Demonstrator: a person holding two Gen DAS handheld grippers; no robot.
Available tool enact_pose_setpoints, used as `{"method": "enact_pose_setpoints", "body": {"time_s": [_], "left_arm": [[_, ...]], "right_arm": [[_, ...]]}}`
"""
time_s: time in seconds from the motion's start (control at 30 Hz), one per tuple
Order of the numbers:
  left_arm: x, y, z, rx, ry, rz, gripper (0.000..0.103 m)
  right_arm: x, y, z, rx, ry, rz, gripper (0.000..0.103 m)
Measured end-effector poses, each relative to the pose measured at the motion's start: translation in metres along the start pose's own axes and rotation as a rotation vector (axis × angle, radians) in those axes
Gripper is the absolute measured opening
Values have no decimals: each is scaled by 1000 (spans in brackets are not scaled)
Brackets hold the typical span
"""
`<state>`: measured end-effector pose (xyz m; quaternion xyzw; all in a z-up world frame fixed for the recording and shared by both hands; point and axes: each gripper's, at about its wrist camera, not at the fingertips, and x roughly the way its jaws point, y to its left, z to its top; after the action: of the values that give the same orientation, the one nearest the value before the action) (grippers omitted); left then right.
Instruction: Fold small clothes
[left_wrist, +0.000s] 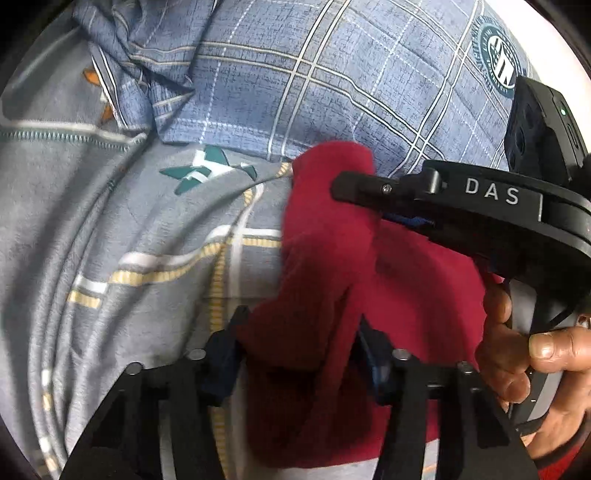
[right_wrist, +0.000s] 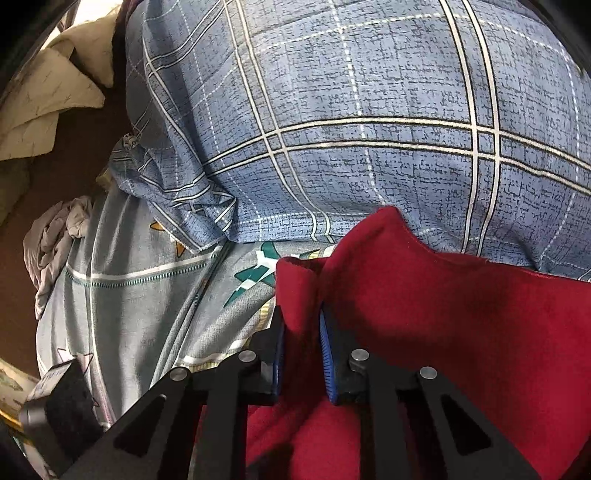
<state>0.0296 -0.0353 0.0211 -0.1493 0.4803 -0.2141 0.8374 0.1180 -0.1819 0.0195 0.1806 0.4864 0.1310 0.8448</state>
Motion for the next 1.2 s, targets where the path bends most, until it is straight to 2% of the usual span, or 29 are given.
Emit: {"method": "enact_pose_setpoints", "body": {"time_s": [0.1,0.13,0.17,0.23,0.4,0.5,0.53,0.57,0.6,0.63,0.67,0.8,0.93,1.07,1.2], "left_arm": [[-5,-8,-4,42,-26,11,35],[-9,-13,-5,53,-43,15,34],[-13,-16,-6,64,-57,14,33],[-18,-20,-8,81,-70,14,32],[-23,-27,-15,118,-82,27,31],[-29,-35,-18,152,-87,23,30],[-30,-36,-18,155,-89,20,30],[-32,-36,-18,155,-88,17,30],[-33,-37,-18,156,-86,13,30],[-36,-38,-18,156,-87,8,30],[-41,-40,-19,159,-90,0,30],[-64,-66,-23,210,-130,-26,29],[-81,-101,-33,260,-133,-44,28],[-82,-145,-39,333,-116,-52,28],[-70,-195,-47,418,-102,-58,28]], "right_arm": [[-10,-4,1,19,9,9,27],[-12,-6,3,33,7,18,42],[-13,-7,4,46,8,25,67],[-17,-9,7,73,14,24,90],[-5,6,13,18,79,-6,91],[21,12,12,-23,157,-77,89],[28,10,10,-24,168,-93,77],[31,8,9,-29,163,-112,51],[29,5,8,-36,142,-133,39],[25,2,8,-30,122,-118,27],[19,-1,8,-17,104,-97,23],[-21,-7,6,-22,12,-42,19],[-71,-10,7,-35,-64,-7,18],[-115,-25,4,-47,-116,-21,18],[-156,-63,-7,5,-163,-49,17]]}}
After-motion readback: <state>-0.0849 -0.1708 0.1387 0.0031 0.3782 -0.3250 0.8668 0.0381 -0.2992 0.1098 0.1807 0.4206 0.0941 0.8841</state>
